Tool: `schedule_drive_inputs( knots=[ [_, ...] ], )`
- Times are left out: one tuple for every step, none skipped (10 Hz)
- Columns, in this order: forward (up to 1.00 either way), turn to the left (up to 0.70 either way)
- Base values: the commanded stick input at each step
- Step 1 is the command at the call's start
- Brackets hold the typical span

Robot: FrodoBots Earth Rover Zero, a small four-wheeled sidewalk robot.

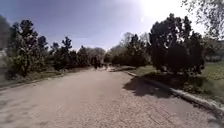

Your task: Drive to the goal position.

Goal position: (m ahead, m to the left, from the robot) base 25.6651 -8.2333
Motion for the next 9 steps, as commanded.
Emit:
schedule_drive_inputs(
  knots=[
    [0.7, 0.0],
    [0.7, 0.0],
    [0.7, 0.0],
    [0.7, 0.0],
    [0.7, 0.0],
    [0.7, 0.0],
    [0.7, 0.0],
    [0.7, 0.0],
    [0.7, 0.0]
  ],
)
